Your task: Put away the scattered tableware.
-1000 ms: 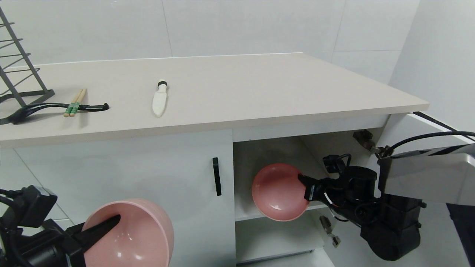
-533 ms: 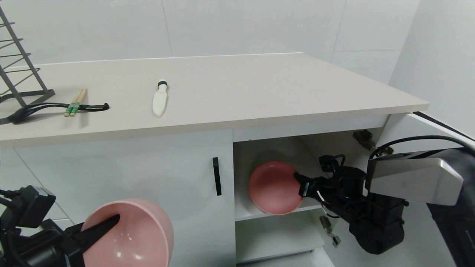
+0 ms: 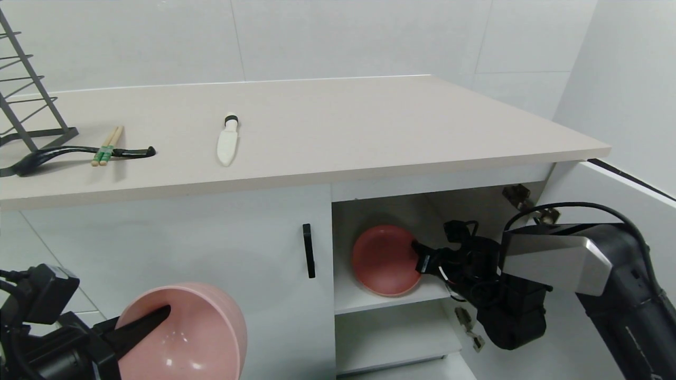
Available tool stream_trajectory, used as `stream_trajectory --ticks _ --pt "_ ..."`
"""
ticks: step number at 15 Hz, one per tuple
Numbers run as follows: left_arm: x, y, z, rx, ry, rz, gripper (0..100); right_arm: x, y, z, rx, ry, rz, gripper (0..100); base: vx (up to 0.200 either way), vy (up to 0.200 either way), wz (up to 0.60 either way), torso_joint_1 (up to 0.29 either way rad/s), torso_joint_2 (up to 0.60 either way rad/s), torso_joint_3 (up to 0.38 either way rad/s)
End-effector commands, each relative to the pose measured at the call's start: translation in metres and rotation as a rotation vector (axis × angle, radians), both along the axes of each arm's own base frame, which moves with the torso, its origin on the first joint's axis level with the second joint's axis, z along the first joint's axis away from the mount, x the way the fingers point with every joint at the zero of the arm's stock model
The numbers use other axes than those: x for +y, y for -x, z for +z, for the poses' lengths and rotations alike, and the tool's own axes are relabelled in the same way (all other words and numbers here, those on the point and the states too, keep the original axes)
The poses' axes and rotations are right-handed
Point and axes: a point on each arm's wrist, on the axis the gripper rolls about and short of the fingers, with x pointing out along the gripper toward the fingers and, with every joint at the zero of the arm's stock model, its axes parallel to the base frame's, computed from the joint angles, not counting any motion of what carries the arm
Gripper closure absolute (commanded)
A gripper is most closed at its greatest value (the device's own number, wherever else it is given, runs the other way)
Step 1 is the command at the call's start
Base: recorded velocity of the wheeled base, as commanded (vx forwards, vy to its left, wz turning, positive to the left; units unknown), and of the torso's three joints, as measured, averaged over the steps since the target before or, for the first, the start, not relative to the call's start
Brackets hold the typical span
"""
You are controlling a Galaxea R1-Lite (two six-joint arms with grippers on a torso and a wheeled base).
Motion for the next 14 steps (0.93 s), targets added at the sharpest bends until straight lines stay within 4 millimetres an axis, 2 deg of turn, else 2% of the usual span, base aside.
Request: stream_trajectory --ticks 1,5,6,7,11,14 --pt "0.0 0.0 0.0 0.002 0.0 -0.001 100 0.002 -0.009 -0.008 -0.017 -0.007 -0.005 100 0.0 0.0 0.0 0.0 0.0 0.0" --pt "0.0 0.0 0.001 -0.008 -0.002 0.002 100 0.006 -0.026 -0.008 0.0 -0.046 -0.02 100 0.0 0.0 0.0 0.0 0.0 0.0" --pt "0.0 0.0 0.001 -0.008 -0.002 0.002 100 0.006 -0.027 -0.008 0.004 -0.045 -0.02 0 0.0 0.0 0.0 0.0 0.0 0.0" --pt "0.0 0.0 0.0 -0.005 -0.002 0.002 100 0.007 -0.028 -0.011 0.036 -0.034 -0.019 0 0.0 0.0 0.0 0.0 0.0 0.0" --pt "0.0 0.0 0.0 -0.005 -0.002 0.002 100 0.01 -0.035 -0.005 -0.011 -0.045 -0.022 0 0.0 0.0 0.0 0.0 0.0 0.0" --pt "0.0 0.001 0.001 -0.013 -0.003 0.002 100 0.008 -0.023 0.014 -0.05 -0.043 -0.032 0 0.0 0.0 0.0 0.0 0.0 0.0"
